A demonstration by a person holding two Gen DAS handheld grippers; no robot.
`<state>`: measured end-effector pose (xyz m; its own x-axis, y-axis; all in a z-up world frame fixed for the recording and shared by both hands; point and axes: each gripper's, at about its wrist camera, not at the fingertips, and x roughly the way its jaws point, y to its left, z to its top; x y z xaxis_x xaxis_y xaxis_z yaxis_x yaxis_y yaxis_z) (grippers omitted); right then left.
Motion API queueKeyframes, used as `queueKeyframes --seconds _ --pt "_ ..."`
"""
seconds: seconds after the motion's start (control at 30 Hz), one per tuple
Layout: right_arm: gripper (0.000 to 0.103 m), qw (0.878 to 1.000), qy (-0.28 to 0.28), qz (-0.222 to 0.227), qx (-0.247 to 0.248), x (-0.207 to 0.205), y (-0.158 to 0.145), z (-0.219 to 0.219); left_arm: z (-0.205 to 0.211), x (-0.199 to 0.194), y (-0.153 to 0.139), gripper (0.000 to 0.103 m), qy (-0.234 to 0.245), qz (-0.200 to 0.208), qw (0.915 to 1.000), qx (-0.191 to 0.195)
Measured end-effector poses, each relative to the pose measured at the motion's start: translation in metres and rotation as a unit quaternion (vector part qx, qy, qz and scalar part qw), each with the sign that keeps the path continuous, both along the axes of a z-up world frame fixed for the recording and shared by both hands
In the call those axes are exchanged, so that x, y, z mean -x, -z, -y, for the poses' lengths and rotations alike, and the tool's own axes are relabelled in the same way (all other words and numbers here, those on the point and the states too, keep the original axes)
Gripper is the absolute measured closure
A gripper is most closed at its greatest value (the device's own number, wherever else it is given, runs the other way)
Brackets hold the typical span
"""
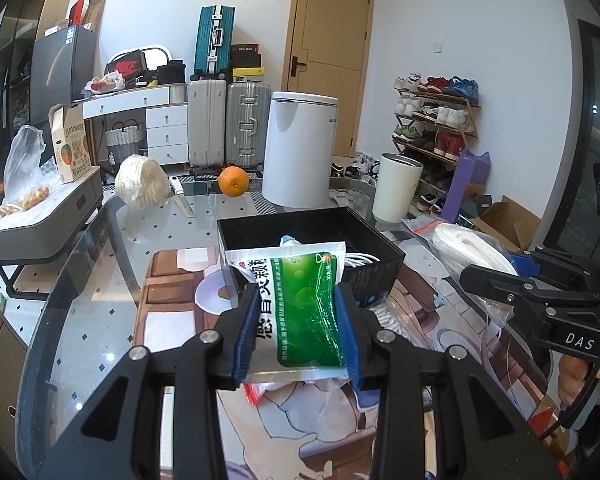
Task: Organize soft objects
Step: 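Lift the green sachet and rope coil over the black box with both tools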
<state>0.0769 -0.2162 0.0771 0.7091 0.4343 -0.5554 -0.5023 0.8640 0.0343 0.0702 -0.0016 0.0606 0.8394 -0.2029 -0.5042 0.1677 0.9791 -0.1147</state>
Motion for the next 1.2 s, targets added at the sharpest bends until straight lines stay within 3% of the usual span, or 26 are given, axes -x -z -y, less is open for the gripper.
queueKeyframes --seconds 0.7,1.2 --pt "0.064 1.000 -0.011 0.010 0.016 -0.050 -0.010 -0.025 0.002 -0.036 -0.011 0.067 -0.007 0.013 0.9997 -0.019" --pt "0.064 0.999 -0.014 -0.015 0.038 -0.092 0.002 -0.043 0.004 -0.070 -0.006 0.067 -0.008 0.007 0.9996 -0.027"
